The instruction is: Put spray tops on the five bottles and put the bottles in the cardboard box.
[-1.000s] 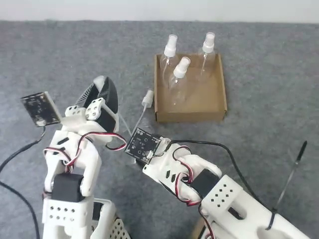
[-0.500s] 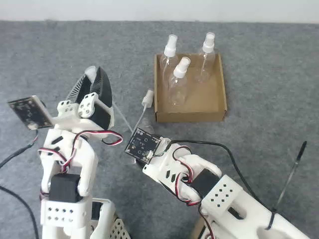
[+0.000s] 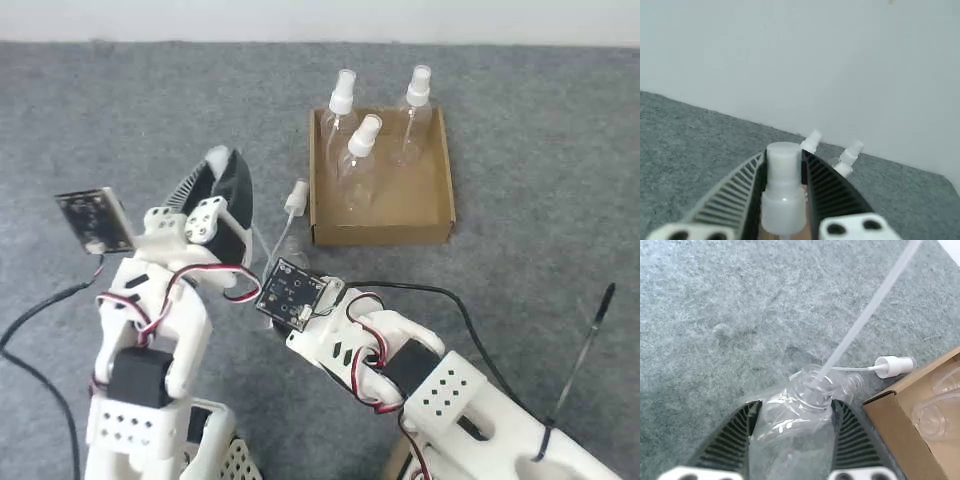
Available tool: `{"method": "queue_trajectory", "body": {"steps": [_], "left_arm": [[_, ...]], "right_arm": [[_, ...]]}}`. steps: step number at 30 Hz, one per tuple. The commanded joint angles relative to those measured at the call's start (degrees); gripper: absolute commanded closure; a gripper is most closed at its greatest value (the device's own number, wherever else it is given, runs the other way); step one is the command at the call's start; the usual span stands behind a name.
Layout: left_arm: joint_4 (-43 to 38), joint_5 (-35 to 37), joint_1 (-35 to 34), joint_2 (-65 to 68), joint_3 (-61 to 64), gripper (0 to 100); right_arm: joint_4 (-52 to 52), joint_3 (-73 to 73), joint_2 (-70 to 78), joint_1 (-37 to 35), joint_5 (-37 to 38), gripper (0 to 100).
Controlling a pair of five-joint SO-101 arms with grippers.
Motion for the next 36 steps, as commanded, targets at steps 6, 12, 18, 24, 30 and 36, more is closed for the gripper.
{"method": "queue_trajectory", "body": {"steps": [6, 12, 18, 24, 30, 36], "left_arm": [[0.53, -2.99, 0.79, 0.53, 1.98, 99], [0.53, -3.43, 0.79, 0.53, 2.51, 99], [3.16, -6.51, 0.88, 0.62, 2.51, 99], [3.43, -9.93, 4.48, 0.97, 2.59, 99], [3.16, -14.68, 7.03, 0.97, 3.74, 99], [3.52, -17.76, 7.47, 0.97, 4.09, 99]], "right_arm": [[-0.92, -0.35, -1.98, -0.31, -0.09, 99.3], [-13.32, 3.34, -2.07, 2.59, -0.79, 99.3], [-25.36, 6.77, -1.98, 6.46, -9.85, 99.3], [-33.19, 10.29, -2.07, 6.2, -9.58, 99.3], [-34.07, 11.6, -2.07, 6.2, -0.53, 99.3], [-34.07, 11.78, -2.07, 6.55, -2.81, 99.3]]}}
